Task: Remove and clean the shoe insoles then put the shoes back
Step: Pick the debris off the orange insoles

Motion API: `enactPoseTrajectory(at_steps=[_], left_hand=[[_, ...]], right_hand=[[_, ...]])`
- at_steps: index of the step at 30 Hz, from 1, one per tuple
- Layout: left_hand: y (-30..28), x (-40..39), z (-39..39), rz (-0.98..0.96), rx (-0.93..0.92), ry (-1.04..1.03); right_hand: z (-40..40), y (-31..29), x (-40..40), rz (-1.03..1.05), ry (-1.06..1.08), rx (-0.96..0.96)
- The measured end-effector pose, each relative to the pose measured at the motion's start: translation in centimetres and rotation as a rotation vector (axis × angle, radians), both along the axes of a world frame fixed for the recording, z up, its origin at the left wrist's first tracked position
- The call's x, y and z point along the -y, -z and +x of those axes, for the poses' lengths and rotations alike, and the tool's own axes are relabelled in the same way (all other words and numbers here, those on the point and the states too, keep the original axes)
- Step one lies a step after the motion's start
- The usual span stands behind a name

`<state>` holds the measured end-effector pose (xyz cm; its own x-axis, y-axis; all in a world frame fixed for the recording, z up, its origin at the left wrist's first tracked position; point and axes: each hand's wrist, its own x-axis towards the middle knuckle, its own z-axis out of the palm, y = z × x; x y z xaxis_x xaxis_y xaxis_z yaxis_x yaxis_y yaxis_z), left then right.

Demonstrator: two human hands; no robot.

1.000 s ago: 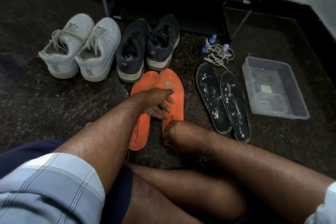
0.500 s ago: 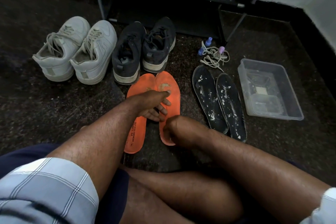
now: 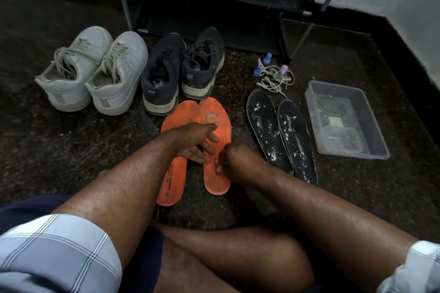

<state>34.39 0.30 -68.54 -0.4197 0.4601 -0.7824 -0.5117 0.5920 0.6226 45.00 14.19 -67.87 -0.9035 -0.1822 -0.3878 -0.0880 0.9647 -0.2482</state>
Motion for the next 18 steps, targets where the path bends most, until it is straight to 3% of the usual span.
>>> enactPoseTrajectory(at_steps=[4,9,14,16,18], left_hand=[[-0.1,0.0,-0.1,0.001,0.012,0.004],[-0.2,0.1,0.1,0.001,0.005,0.005],[-0.3,0.0,0.0,-0.005,0.014,-0.003],[-0.3,-0.1,0.0,-0.009,0.020,-0.004],[-0.3,-0.1,0.0,-0.009,0.019,-0.005]], right_hand=[[0.5,-0.1,0.1,-0.169,0.033,0.172],[-2.6,0.2,-2.0,-0.056,0.081,-0.215],[-1.5,0.5,-1.3,-0.038,-0.045,-0.064],[-1.2,0.1,-1.4,-0.117,-0.020,0.030],[-2.0,0.2,-2.1,-0.168,0.060,-0.026]])
